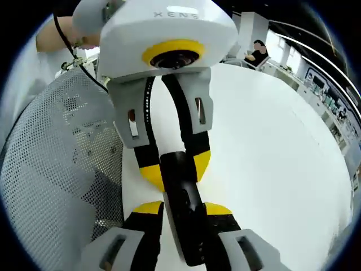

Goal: Press the specified remote control buttons in sequence, fully releasing each button before pressing the next.

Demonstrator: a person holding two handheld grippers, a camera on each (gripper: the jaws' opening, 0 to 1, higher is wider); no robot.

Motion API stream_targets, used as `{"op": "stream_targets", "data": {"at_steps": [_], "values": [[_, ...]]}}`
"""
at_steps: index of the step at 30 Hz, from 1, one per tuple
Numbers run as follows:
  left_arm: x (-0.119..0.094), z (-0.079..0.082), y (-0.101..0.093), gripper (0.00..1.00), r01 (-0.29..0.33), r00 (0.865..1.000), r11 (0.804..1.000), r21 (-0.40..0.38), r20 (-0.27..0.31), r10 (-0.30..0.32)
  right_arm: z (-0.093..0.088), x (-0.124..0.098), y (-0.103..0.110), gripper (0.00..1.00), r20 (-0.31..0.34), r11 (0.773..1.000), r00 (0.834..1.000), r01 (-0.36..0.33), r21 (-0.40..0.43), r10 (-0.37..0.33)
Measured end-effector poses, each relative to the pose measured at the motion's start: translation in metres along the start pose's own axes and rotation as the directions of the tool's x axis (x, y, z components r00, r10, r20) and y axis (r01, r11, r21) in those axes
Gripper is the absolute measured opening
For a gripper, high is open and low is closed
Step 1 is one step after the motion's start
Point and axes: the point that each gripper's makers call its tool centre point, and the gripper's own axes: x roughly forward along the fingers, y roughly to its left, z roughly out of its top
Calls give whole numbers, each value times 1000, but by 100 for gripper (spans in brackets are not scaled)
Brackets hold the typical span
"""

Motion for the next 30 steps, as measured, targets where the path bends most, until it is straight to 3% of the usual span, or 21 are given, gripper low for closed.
{"op": "stream_targets", "data": {"at_steps": [2,3,6,9,12,13,15,18,19,20,21,23,24,25,27,29,30], "values": [[0,0,0,24,-8,1000,1000,-14,4,8,-16,-1,-2,32,-42,1000,999,2,19,-1],[0,1,0,24,-11,1000,1000,-21,10,12,-15,-1,-5,32,-15,1000,1000,10,3,-9],[-1,4,0,26,-20,996,987,-157,82,33,-14,-2,-8,25,-11,1000,1000,10,10,-10],[-7,1,1,32,-26,993,979,-201,105,48,-13,-3,-10,25,-5,1000,1000,-2,15,3],[-23,11,12,37,-72,973,959,-275,191,128,-13,-2,-9,25,-7,1000,1000,-7,-2,7],[-33,18,18,41,-83,956,945,-315,243,165,-13,-2,-9,25,-7,1000,1000,-9,-2,9],[-48,23,27,54,-99,933,925,-367,288,214,-13,-2,-9,25,-9,1000,1000,-16,-9,16],[-82,34,41,63,-150,870,891,-428,370,324,-13,-2,-9,25,-10,1000,1000,-23,-18,22],[-98,39,45,67,-157,832,872,-463,414,369,-12,-2,-9,25,-13,999,1000,-26,-20,25],[-109,43,46,73,-156,805,859,-487,441,396,-12,-2,-10,25,-16,999,999,-28,-23,28],[-124,46,48,80,-158,765,840,-519,474,436,-12,-1,-10,25,-17,999,999,-29,-24,29],[-141,49,46,91,-170,712,818,-550,505,487,-12,-1,-10,25,-21,999,999,-33,-31,32],[-150,50,43,95,-182,678,804,-566,520,520,-12,-1,-11,25,-21,999,999,-34,-31,34],[-154,50,39,100,-195,656,795,-574,527,541,-11,0,-11,25,-22,999,999,-37,-32,36],[-157,40,31,100,-239,637,767,-596,500,587,-11,0,-12,24,-28,999,999,-45,-32,44],[-156,33,21,100,-278,626,744,-607,473,620,-11,0,-12,24,-35,998,998,-49,-37,48],[-155,30,19,100,-298,613,729,-616,463,641,-10,0,-12,24,-38,998,998,-52,-39,51]]}}
